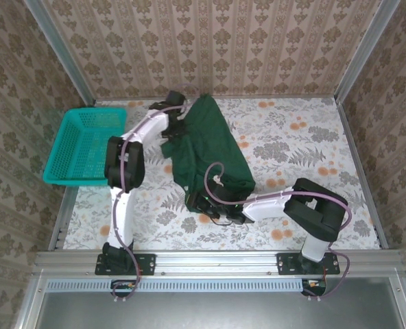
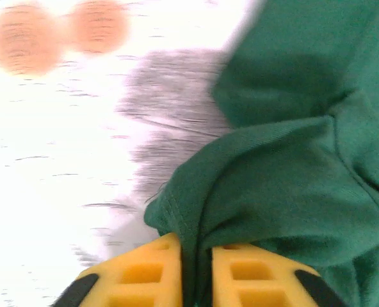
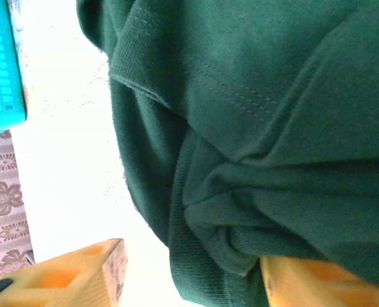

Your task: Fold and stack the t-shirts

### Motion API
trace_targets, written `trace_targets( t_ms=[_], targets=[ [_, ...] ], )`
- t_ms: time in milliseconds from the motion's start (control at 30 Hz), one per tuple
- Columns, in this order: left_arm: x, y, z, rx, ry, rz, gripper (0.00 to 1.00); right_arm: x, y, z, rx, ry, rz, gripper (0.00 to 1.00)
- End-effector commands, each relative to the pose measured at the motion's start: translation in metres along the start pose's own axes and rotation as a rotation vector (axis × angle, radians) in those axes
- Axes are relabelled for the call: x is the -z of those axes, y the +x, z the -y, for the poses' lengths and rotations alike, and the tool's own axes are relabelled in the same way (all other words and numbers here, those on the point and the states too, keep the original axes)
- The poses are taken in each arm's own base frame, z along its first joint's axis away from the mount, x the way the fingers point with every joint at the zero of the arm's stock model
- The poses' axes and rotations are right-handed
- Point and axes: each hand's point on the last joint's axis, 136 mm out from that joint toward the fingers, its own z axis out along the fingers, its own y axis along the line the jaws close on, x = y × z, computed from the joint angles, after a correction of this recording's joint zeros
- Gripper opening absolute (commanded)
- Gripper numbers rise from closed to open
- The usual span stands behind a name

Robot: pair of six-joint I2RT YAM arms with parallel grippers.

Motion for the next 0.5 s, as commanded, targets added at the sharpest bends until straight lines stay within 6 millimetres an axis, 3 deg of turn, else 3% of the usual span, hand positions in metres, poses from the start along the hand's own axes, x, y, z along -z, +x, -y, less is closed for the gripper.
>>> trace_targets(
  t_ms=[0,133,233,333,433,467],
  targets=[
    [0.051,-0.029,-0.032,0.02,-0.05,0.102,0.3,0.025,-0.015,0.001,0.079,0.042,0.073,0.61],
    [0.087,-0.032,-0.031,0.013,-0.037,0.158,0.59,0.069,-0.052,-0.001,0.149,0.083,0.175,0.62],
    [0.112,-0.02,-0.026,0.018,-0.023,0.2,0.69,0.107,-0.091,0.02,0.163,0.17,0.266,0.62],
    [0.127,0.008,-0.018,0.039,0.022,0.219,0.71,0.128,-0.121,0.034,0.229,0.251,0.296,0.61],
    [0.122,0.05,-0.005,0.06,0.087,0.202,0.71,0.131,-0.14,0.039,0.331,0.343,0.257,0.59],
    [0.119,0.061,-0.011,0.081,0.079,0.191,0.7,0.128,-0.144,0.037,0.357,0.356,0.236,0.58]
  ],
)
